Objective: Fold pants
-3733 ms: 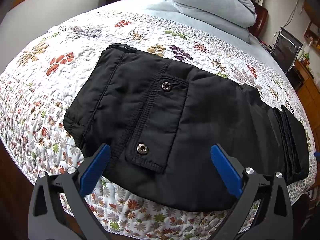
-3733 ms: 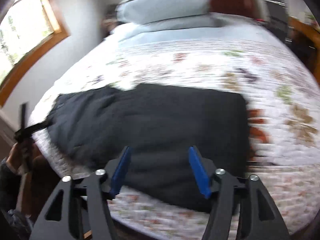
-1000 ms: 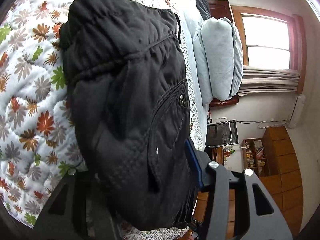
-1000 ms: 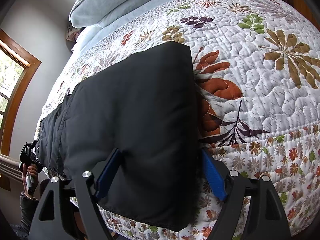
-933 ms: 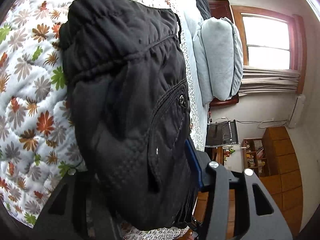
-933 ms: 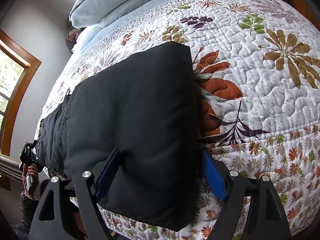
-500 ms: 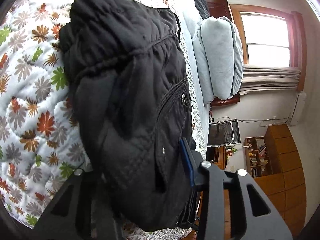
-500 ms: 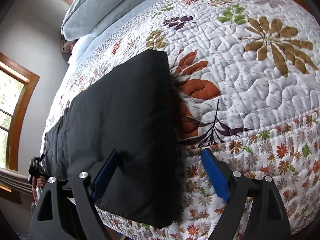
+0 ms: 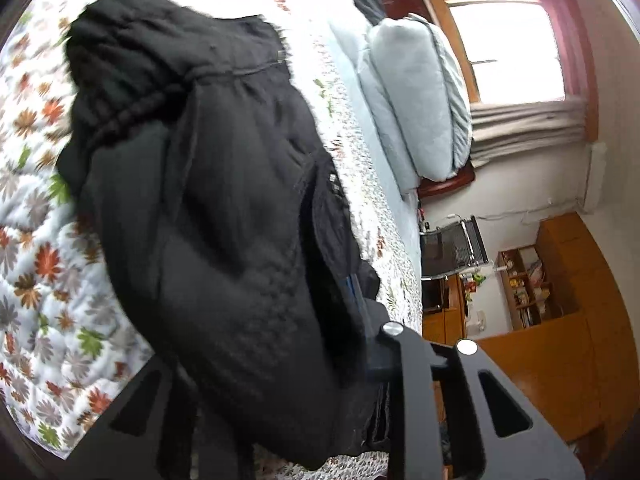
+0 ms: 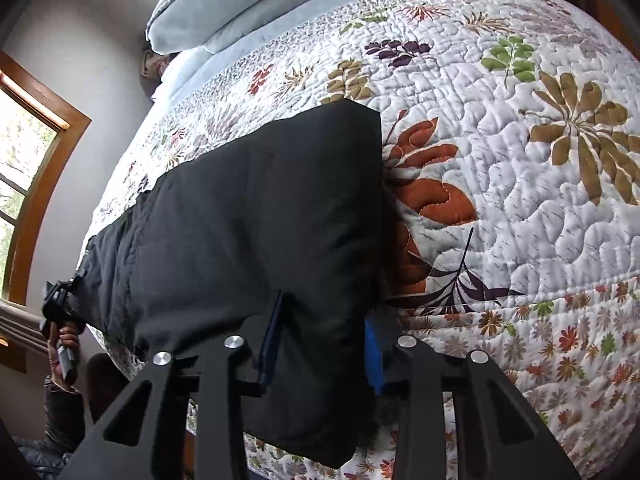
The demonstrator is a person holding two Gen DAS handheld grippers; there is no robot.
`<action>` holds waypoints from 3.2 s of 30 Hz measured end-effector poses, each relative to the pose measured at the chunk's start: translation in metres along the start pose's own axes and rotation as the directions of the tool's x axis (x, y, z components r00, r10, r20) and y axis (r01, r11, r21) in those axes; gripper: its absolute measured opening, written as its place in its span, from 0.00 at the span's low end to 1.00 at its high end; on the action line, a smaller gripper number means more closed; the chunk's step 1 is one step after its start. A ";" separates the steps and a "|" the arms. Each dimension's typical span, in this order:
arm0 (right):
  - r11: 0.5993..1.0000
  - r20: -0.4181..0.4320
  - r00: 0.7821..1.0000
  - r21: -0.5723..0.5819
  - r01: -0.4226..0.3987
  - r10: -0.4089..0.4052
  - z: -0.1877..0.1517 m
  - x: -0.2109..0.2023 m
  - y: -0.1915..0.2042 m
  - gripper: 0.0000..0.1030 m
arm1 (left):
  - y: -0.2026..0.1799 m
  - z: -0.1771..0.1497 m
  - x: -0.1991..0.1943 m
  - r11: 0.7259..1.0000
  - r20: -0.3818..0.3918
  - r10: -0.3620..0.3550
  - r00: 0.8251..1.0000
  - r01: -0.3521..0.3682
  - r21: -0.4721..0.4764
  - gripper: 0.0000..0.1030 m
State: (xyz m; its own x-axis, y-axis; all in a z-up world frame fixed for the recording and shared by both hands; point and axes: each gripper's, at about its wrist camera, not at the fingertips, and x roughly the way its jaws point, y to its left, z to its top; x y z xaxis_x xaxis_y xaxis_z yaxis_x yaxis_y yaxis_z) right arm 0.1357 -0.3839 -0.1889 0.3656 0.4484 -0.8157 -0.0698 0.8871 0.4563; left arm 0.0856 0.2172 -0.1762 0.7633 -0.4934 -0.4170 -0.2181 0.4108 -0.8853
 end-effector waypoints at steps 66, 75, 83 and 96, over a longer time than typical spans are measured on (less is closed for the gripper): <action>0.834 -0.017 0.878 0.320 -0.449 0.479 0.045 0.018 0.033 0.92 | -0.216 -0.265 0.186 0.218 -0.117 0.398 0.910 0.030 0.976 0.85; 0.834 -0.126 0.856 0.331 -0.441 0.502 0.060 0.055 0.066 0.93 | -0.214 -0.241 0.154 0.344 -0.178 0.340 0.923 0.053 0.937 0.86; 0.898 -0.186 0.888 0.222 -0.380 0.421 0.059 0.070 0.099 0.83 | -0.198 -0.160 0.105 0.574 -0.117 0.263 0.958 -0.057 0.817 0.89; 0.936 -0.165 0.923 0.120 -0.332 0.348 0.053 0.054 0.111 0.21 | -0.143 -0.123 0.121 0.697 -0.131 0.380 0.916 -0.190 0.691 0.89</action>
State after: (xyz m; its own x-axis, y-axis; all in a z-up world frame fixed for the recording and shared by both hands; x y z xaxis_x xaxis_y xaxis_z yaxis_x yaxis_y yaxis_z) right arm 0.1971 -0.2675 -0.1635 0.1603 0.7408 -0.6524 -0.0757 0.6682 0.7401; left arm 0.1341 0.0045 -0.1254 0.5366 -0.3963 -0.7450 0.1226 0.9101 -0.3958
